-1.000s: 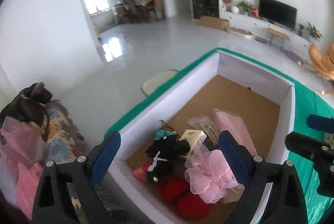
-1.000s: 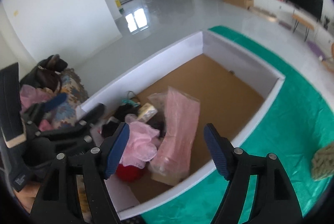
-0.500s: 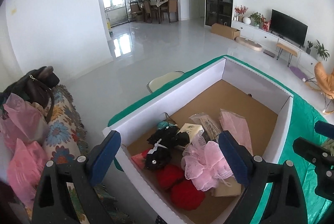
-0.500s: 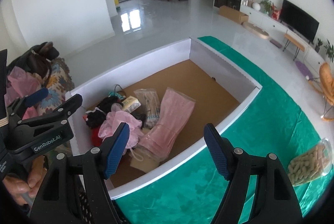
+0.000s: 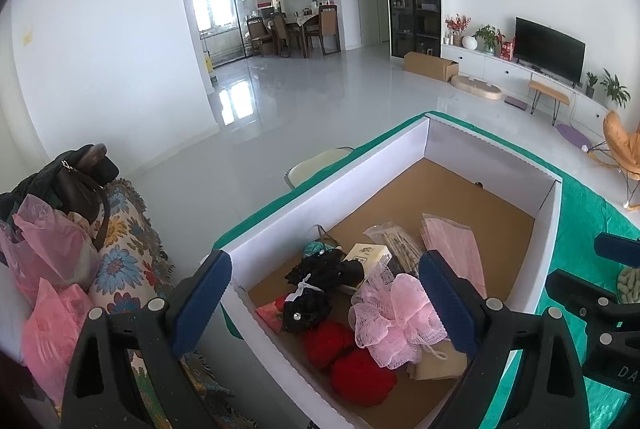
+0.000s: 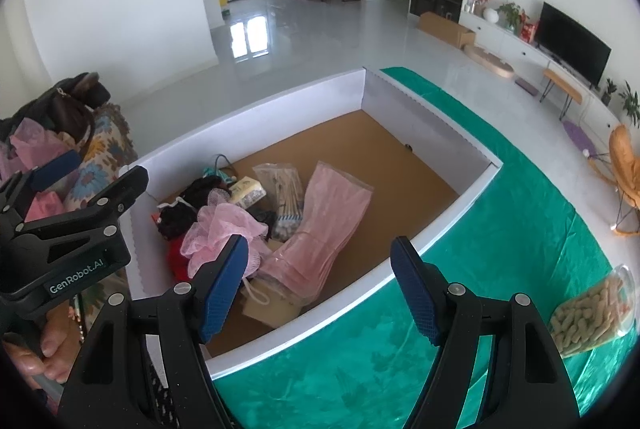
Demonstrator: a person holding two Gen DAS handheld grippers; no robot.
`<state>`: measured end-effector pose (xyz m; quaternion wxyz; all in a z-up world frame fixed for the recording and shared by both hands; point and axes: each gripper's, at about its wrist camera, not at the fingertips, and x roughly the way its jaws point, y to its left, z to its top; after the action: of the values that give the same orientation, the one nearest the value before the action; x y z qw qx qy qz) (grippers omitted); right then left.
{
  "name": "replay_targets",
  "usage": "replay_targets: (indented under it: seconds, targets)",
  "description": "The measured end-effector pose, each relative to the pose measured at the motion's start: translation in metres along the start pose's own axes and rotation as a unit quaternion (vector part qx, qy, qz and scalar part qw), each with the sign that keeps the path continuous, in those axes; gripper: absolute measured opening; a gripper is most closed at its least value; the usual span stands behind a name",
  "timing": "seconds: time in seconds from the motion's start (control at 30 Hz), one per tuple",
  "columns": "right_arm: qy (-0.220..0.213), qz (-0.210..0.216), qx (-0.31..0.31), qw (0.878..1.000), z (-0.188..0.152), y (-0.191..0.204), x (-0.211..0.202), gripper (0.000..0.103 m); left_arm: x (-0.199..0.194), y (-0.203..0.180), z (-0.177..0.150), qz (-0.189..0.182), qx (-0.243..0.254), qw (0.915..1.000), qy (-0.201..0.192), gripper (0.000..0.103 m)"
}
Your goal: Organize soft objects
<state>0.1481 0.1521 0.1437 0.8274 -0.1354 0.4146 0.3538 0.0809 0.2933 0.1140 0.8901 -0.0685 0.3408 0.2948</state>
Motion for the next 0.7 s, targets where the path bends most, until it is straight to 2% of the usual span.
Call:
replay_targets:
  seconds: [0.7]
  targets:
    - [0.002, 0.003, -0.006, 1.0, -0.002, 0.0055, 0.0029, 0.077, 0.0063, -0.0007, -0.0007, 0.004, -0.004, 1.0, 0.003, 0.094]
